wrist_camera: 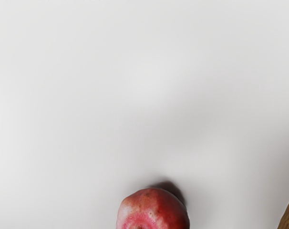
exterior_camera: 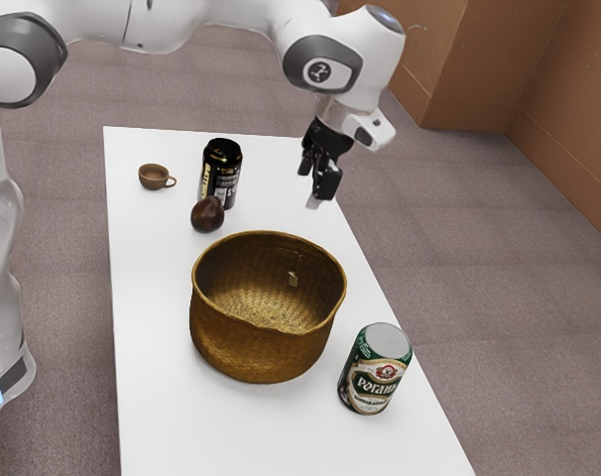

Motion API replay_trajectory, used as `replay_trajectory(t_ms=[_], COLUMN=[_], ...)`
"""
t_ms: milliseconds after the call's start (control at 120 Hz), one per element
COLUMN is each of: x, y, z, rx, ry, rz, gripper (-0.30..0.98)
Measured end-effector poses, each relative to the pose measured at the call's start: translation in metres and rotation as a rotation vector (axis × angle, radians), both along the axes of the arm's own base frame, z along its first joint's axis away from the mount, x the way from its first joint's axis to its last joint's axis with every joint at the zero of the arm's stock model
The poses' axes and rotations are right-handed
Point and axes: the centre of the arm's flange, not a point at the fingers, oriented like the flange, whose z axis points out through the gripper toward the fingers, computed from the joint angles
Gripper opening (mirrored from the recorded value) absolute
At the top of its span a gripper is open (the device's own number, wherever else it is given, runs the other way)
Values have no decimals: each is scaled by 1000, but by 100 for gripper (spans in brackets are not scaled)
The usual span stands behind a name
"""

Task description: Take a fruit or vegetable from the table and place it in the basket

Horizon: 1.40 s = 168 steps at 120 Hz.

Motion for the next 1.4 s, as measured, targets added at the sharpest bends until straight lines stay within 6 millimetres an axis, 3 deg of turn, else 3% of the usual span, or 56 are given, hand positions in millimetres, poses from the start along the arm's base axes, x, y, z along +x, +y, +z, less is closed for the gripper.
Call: replay_trajectory(t_ms=[67, 233, 600, 717, 933, 1033, 1133, 1400], x=[1, 5, 13, 17, 22, 22, 23, 25], y=[10, 32, 54, 43, -20, -35, -32, 3], z=[-2, -30, -91, -99, -100, -100, -100, -100], rx=[7, 12, -1, -10, -17, -19, -19, -19], ry=[-7, 5, 28, 16, -11, -17, -22, -28], rz=[12, 38, 63, 42, -73, -102, -97, -36], gripper=[69, 69, 69, 69, 69, 69, 69, 69])
